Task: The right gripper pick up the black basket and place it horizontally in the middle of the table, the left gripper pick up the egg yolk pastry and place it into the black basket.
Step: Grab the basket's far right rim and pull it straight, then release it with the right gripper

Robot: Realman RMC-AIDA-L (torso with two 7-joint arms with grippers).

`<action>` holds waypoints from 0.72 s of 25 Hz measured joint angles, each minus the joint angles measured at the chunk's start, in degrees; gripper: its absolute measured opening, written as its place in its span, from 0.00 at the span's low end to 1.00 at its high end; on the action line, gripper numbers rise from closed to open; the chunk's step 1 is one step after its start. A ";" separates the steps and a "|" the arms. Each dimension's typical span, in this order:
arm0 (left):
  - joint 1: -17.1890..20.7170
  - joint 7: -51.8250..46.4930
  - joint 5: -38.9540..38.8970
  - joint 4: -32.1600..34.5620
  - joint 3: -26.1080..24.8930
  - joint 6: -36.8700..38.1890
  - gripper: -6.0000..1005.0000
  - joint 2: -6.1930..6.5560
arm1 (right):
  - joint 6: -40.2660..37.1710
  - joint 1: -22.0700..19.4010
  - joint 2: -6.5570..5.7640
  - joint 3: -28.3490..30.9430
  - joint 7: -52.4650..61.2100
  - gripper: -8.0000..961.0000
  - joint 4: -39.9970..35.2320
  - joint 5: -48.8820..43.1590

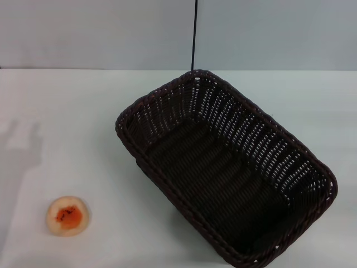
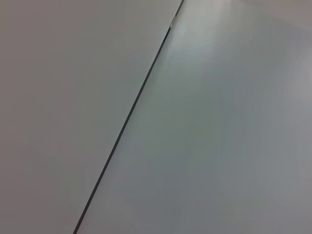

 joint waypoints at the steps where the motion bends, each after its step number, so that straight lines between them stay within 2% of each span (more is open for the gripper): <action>1: 0.00 0.00 0.00 0.00 0.00 0.00 0.39 0.00 | 0.00 0.00 0.00 0.00 0.00 0.46 0.00 0.00; 3: -0.76 -0.01 -0.01 1.98 -0.03 -0.90 0.45 0.13 | -0.20 -0.21 0.03 -0.13 0.27 0.46 0.55 -0.06; 7: -1.19 -0.99 -0.04 3.87 -0.04 -1.34 0.67 0.14 | -3.26 -1.35 -0.03 -1.01 2.72 0.46 2.32 -0.11; 13: -1.26 -2.12 -0.06 4.07 -0.04 -1.29 0.68 0.17 | -7.50 -2.87 -0.71 -7.64 11.86 0.46 -1.25 -0.94; 14: -1.24 -2.53 -0.06 4.08 -0.04 -1.18 0.68 0.17 | -8.13 -2.97 -1.08 -9.38 13.90 0.46 -2.92 -1.59; 15: -1.11 -3.34 -0.06 4.19 -0.04 -1.04 0.68 0.18 | -9.32 -3.09 -1.77 -12.75 18.76 0.46 -8.10 -4.67; 16: -1.11 -3.34 -0.06 4.19 -0.04 -1.04 0.68 0.18 | -9.32 -3.09 -1.77 -12.75 18.76 0.46 -8.10 -4.67; 18: -0.86 -3.79 -0.11 4.34 -0.09 -0.90 0.68 0.19 | -10.22 -2.84 -2.56 -15.22 24.58 0.46 -13.67 -8.85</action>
